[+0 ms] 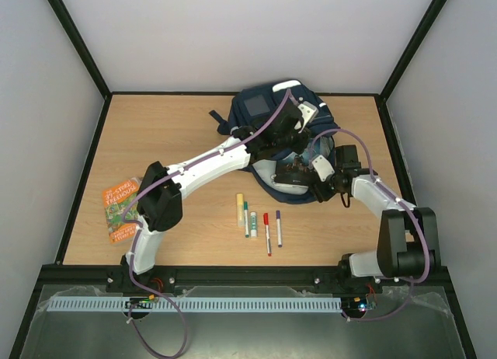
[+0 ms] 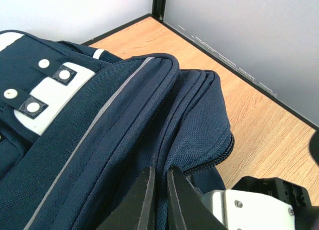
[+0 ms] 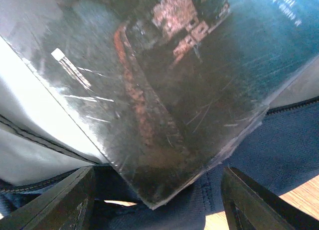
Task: Pack the student bag
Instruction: Place the book in the student bag.
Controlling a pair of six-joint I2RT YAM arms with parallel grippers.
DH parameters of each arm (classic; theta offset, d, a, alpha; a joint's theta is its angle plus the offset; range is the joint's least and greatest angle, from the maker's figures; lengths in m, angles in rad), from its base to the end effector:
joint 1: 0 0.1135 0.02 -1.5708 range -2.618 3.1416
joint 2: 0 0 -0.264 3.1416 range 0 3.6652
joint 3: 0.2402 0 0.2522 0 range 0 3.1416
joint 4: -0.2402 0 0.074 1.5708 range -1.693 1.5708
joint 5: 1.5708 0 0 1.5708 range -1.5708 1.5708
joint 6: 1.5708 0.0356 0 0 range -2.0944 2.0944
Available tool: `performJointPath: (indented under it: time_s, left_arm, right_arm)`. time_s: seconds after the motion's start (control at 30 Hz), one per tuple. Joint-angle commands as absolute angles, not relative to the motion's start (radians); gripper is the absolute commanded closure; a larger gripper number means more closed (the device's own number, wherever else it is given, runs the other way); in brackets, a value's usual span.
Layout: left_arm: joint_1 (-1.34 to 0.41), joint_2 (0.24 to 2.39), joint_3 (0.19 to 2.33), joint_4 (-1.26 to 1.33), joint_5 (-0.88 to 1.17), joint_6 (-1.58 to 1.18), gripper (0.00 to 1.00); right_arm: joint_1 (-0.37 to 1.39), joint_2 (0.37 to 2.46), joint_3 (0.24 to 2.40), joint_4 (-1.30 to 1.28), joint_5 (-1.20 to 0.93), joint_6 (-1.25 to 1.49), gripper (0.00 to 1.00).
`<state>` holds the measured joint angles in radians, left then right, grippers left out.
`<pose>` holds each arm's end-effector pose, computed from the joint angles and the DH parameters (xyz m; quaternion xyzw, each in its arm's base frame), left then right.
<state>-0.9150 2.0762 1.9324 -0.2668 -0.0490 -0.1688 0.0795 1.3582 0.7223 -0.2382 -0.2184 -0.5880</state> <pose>0.3058 -0.3947 0.3250 0.2923 0.7835 -0.2651 0.4800 0.2653 0.0289 0.1909 -0.3412 0.8706 0.0138 0.3542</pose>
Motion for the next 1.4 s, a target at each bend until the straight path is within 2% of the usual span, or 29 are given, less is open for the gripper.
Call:
performJointPath:
  time_s: [0.0,0.17,0.27,0.37,0.43,0.7,1.0,1.23,1.37]
  left_arm:
    - [-0.914,1.992,1.946,-0.192,-0.042,-0.178,0.98]
    - [-0.913,1.996,1.949,-0.192,-0.031,-0.178,0.98]
    - [-0.913,1.996,1.948,-0.191,-0.026,-0.177,0.98]
    - [-0.913,1.996,1.95,-0.193,-0.019,-0.175,0.98]
    - [-0.913,1.996,1.95,-0.196,-0.015,-0.175,0.98]
    - [-0.915,1.997,1.953,-0.198,0.005,-0.178,0.98]
    - [-0.914,2.016,1.995,-0.224,0.019,-0.171,0.97]
    - [-0.914,2.018,2.004,-0.227,0.026,-0.179,0.97]
    - [-0.916,2.017,2.006,-0.234,0.023,-0.18,0.98]
  right_arm:
    - [0.086,1.392,0.742,-0.272,-0.163,-0.649,0.31]
    - [0.086,1.397,0.731,-0.248,-0.085,-0.676,0.3]
    - [0.086,1.407,0.731,-0.198,-0.043,-0.667,0.37]
    - [0.086,1.422,0.747,-0.149,-0.032,-0.655,0.52]
    - [0.086,1.438,0.761,-0.104,-0.021,-0.648,0.58]
    - [0.086,1.509,0.774,0.077,-0.014,-0.709,0.67]
    - [0.087,1.531,0.703,0.311,-0.045,-0.854,0.71]
    - [0.089,1.548,0.688,0.472,-0.085,-0.733,0.74]
    - [0.088,1.581,0.677,0.564,-0.051,-0.641,0.71]
